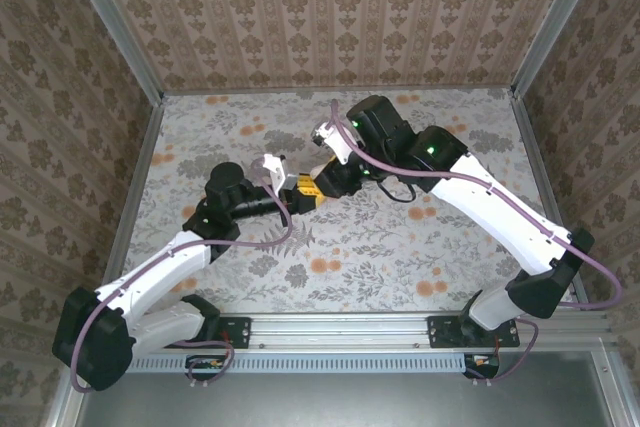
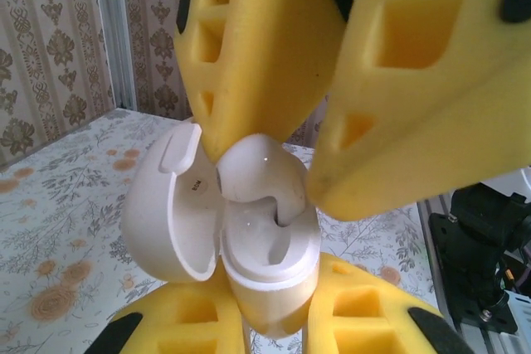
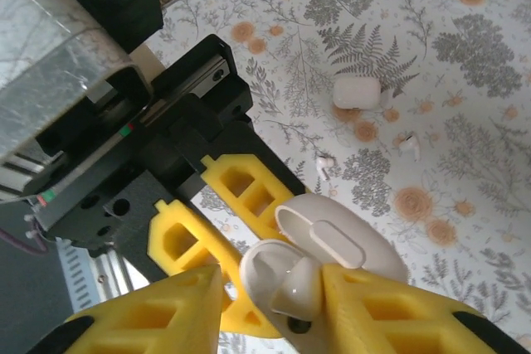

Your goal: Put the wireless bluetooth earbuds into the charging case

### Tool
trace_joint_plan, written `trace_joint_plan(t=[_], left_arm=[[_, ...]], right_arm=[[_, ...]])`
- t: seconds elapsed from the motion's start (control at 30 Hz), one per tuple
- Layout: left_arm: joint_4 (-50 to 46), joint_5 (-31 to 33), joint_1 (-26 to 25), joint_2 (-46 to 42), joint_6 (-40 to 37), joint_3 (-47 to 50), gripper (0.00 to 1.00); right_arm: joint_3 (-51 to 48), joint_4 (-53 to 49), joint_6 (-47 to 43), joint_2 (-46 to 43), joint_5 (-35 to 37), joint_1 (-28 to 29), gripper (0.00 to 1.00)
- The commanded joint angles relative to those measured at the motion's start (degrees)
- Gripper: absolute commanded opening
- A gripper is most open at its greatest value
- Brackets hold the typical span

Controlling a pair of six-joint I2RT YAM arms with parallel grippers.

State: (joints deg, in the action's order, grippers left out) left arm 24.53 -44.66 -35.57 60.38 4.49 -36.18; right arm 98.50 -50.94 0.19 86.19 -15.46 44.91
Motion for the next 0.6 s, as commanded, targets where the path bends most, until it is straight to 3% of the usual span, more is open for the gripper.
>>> trace_joint_plan(t=[0.0, 0.3, 0.57], left_arm=[[-1.14, -2.11, -0.73, 0.09, -1.54, -2.3, 0.0], [-4.78, 2.66, -0.99, 0.85, -3.53, -3.2, 0.0], [-5.15, 4.62, -1.52, 1.73, -4.0, -3.79, 0.0]], right_arm=[[-0.66, 4.02, 5.43, -0.73, 4.72, 0.36, 0.4], [-0.83, 4.57, 21.58, -4.0, 11.36, 0.36, 0.49], [-0.36, 2.57, 27.1, -4.54, 12.89, 0.7, 0.48]])
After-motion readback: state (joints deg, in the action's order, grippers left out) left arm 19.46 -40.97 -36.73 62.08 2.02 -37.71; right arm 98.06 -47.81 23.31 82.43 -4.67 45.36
